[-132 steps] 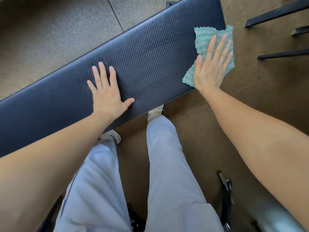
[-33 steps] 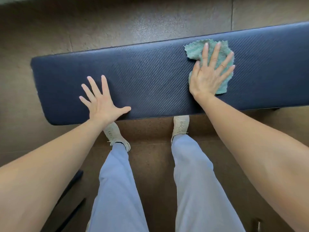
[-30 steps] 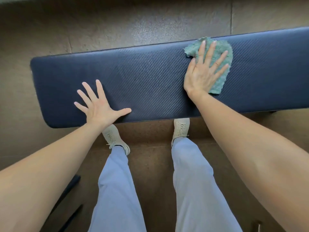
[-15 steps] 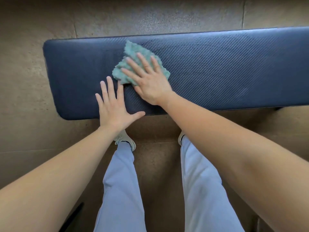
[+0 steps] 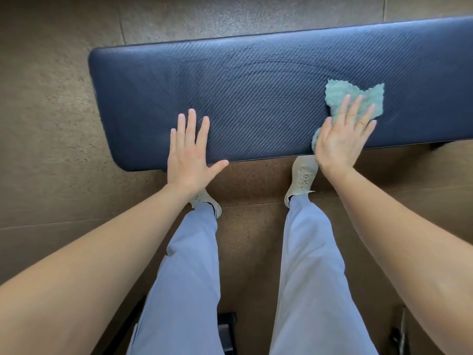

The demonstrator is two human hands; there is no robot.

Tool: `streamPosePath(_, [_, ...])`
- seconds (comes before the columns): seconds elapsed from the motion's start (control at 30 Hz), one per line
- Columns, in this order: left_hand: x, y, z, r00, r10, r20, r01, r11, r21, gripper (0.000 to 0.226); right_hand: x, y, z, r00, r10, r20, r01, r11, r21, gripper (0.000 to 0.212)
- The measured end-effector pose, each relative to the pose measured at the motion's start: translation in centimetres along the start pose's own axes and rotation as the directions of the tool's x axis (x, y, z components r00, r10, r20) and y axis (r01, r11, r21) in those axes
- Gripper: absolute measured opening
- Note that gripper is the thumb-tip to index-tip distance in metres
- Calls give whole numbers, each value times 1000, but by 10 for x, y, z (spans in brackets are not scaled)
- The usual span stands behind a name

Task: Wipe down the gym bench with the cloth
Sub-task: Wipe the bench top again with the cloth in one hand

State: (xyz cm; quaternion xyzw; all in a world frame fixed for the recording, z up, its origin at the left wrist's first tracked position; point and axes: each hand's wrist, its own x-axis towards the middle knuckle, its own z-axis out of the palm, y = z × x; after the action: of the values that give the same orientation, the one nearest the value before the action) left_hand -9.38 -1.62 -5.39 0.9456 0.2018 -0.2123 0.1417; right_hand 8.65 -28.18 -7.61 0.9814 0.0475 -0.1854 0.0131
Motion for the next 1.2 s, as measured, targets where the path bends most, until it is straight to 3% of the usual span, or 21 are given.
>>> streamPosePath(0.1, [-2,-7,-1,999,33,-7,-33,998,-55,94,-26,-58,14,977,-214,11,213,977,28,61])
streamPosePath(0.27, [-6,-35,-14,991,121,-57,-129,976,-177,59,-86,-148,42,849,-522,74,524,852,-1,61])
streamPosePath(0.33, [-6,-52,-21,982,167,-89,-178,973,-144,44,-107,-166,48,782,-612,121,617,787,-10,61])
streamPosePath(0.4, [-10,-70,-26,985,110,-130,-127,984,-128,41,-117,-169,50,712,-684,162,696,717,-31,61])
streamPosePath(0.47, [-15,-94,-30,985,-68,-157,44,987,-152,54,-105,-164,47,685,-706,180,724,687,-59,62])
streamPosePath(0.57, [-19,-124,-34,939,-330,-99,305,929,-208,88,-66,-155,37,844,-524,116,533,844,-68,61])
streamPosePath(0.67, [-15,-141,-37,899,-428,98,437,850,-295,107,-17,-171,20,976,-214,46,214,977,1,62])
streamPosePath(0.77, [-13,-142,-32,905,-409,116,424,846,-323,109,25,-205,4,998,60,-9,-59,993,100,62])
streamPosePath(0.87, [-12,-149,-29,903,-414,115,426,831,-356,110,43,-249,0,993,112,-24,-108,985,135,60])
streamPosePath(1.03, [-14,-153,-27,913,-394,103,401,827,-394,112,13,-326,13,980,-197,-33,199,977,76,59])
streamPosePath(1.13, [-17,-162,-25,922,-367,125,382,805,-453,114,-27,-376,25,906,-424,3,423,904,65,60])
streamPosePath(1.2, [-20,-173,-22,915,-378,139,391,755,-526,118,-58,-400,34,806,-591,43,590,807,33,60])
